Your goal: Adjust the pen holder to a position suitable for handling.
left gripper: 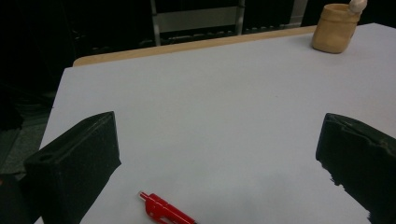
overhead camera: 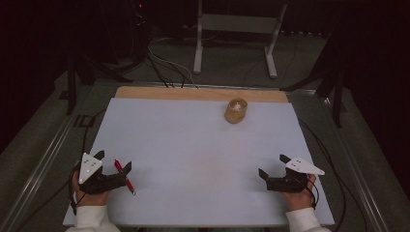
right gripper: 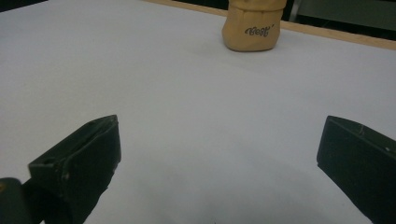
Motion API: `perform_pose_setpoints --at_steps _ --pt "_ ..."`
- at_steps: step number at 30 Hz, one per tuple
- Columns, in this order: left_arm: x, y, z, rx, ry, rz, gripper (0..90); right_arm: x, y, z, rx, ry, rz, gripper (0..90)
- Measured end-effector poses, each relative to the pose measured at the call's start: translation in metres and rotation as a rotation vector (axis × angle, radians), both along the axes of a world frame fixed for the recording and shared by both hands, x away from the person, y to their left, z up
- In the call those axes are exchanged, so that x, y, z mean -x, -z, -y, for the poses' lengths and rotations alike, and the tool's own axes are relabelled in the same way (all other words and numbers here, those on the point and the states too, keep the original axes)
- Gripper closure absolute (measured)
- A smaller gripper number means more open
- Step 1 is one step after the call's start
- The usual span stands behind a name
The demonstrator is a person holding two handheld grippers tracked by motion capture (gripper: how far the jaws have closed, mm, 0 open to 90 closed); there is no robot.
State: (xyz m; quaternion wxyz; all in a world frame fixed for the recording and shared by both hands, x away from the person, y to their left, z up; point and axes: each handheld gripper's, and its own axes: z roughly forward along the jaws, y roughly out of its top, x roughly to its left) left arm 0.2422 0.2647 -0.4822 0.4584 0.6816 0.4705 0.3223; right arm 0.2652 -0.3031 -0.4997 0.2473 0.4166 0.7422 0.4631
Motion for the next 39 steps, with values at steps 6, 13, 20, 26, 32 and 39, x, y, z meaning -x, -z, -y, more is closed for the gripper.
perform_pose_setpoints --at_steps 6,13,20,26,32,39 --pt "0.000 0.001 -0.001 -0.012 -0.007 0.000 0.1 0.002 -0.001 -0.002 0.002 -0.009 0.015 0.1" --pt "0.000 0.001 -0.001 -0.015 -0.010 0.001 0.2 0.002 -0.002 -0.003 -0.025 -0.010 0.035 0.1" --pt "-0.002 0.004 -0.001 -0.013 -0.014 -0.005 0.2 0.000 -0.005 -0.008 -0.029 -0.007 0.037 0.1" --pt "-0.002 0.006 -0.002 -0.010 -0.015 -0.008 0.2 -0.003 -0.010 -0.013 -0.033 -0.022 0.036 0.1" --pt "-0.003 0.007 -0.001 -0.004 -0.011 -0.018 0.2 -0.008 -0.016 -0.019 -0.021 -0.038 0.038 0.0" --pt "-0.004 0.009 0.000 -0.012 -0.010 -0.026 0.2 -0.014 -0.020 -0.023 -0.014 -0.048 0.034 0.1"
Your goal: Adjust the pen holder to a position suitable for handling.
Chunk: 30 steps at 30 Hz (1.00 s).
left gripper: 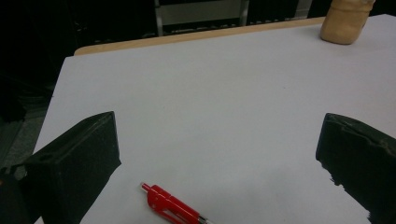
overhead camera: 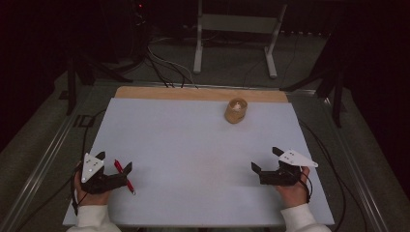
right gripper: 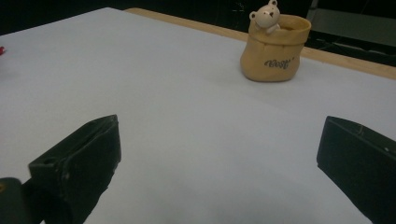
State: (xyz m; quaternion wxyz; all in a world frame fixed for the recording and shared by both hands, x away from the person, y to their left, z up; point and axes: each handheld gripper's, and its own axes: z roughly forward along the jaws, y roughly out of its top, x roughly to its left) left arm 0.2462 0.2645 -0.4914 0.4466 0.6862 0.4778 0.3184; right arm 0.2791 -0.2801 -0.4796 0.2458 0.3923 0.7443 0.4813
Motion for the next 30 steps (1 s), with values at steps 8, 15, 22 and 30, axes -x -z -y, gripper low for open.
perform_pose_setpoints --at_steps 8,15,22,30 --pt "-0.001 -0.001 0.000 0.008 0.008 -0.004 0.2 -0.014 -0.009 -0.007 0.012 -0.006 0.005 0.0" --pt "-0.003 -0.002 0.002 -0.003 0.037 -0.023 0.2 -0.023 -0.014 -0.011 0.017 -0.008 0.013 0.1" --pt "-0.003 0.000 0.002 -0.015 0.032 -0.024 0.2 -0.034 -0.018 -0.014 0.021 -0.009 0.017 0.1" --pt "-0.003 0.002 0.002 -0.020 0.020 -0.030 0.2 -0.050 -0.025 -0.019 0.034 -0.011 0.023 0.0"
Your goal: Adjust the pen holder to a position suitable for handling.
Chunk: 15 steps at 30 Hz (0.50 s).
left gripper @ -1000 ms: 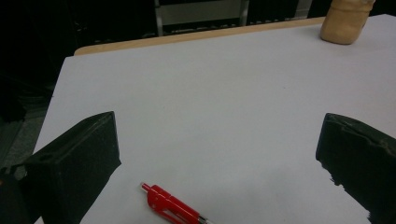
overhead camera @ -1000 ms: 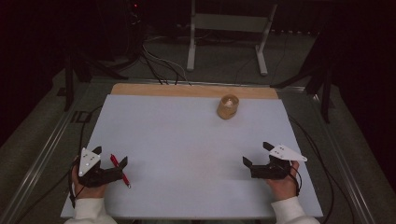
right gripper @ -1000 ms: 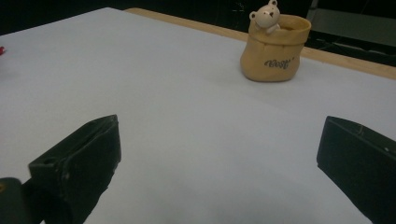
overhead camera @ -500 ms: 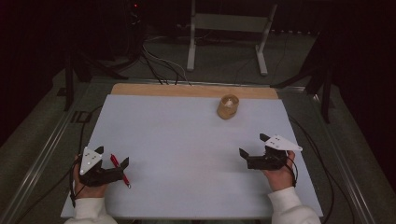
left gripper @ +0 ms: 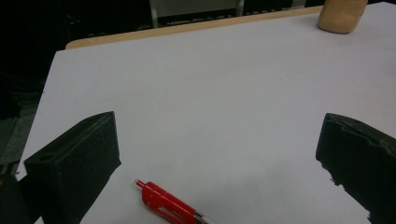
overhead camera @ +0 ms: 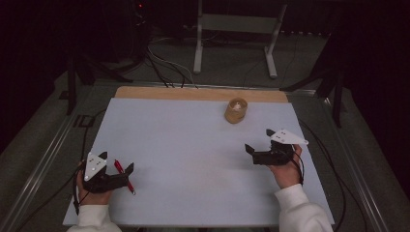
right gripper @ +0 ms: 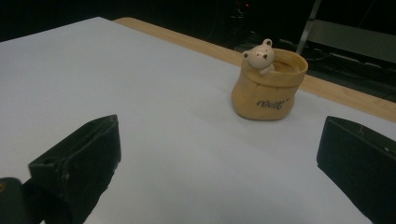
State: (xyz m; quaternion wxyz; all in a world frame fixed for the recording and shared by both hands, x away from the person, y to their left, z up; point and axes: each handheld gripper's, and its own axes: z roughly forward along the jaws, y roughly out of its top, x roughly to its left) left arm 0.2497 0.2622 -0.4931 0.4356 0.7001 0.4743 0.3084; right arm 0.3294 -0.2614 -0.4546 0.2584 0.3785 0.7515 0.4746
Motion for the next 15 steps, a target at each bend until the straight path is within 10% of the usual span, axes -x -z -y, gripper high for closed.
perform_pose_setpoints --at_steps 15 --pt "-0.001 0.002 0.002 -0.007 -0.004 -0.004 0.2 -0.033 0.009 -0.010 0.004 0.022 -0.029 0.1"
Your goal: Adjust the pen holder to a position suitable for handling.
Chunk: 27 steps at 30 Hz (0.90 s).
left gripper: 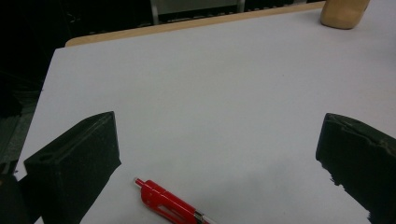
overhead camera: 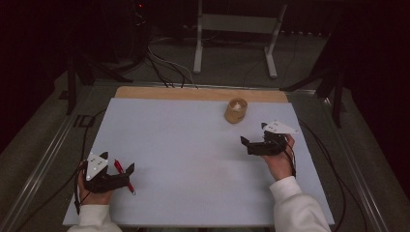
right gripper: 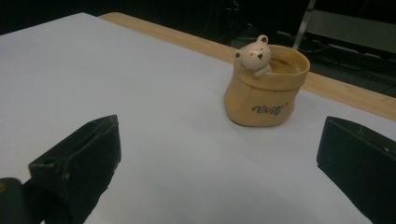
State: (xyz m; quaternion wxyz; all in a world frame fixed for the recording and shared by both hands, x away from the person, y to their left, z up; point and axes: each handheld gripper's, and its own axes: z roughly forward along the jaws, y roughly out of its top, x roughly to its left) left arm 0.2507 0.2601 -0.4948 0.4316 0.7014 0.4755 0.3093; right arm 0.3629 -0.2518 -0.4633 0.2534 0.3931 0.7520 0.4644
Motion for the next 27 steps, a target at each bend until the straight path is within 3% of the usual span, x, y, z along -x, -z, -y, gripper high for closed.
perform_pose_setpoints --at_steps 9,14,18,27 --pt "-0.001 0.000 0.001 -0.005 0.007 -0.002 0.2 -0.006 -0.002 -0.004 -0.021 0.044 0.022 0.0" --pt "-0.001 0.001 0.002 -0.006 0.009 -0.003 0.1 -0.008 -0.003 -0.008 -0.015 0.077 0.001 0.0" --pt "-0.001 0.000 0.002 -0.007 0.010 -0.003 0.2 -0.012 -0.011 -0.013 -0.026 0.079 0.016 0.0" --pt "-0.001 0.000 0.001 -0.003 0.010 -0.003 0.2 -0.029 -0.020 -0.029 -0.004 0.072 0.042 0.0"
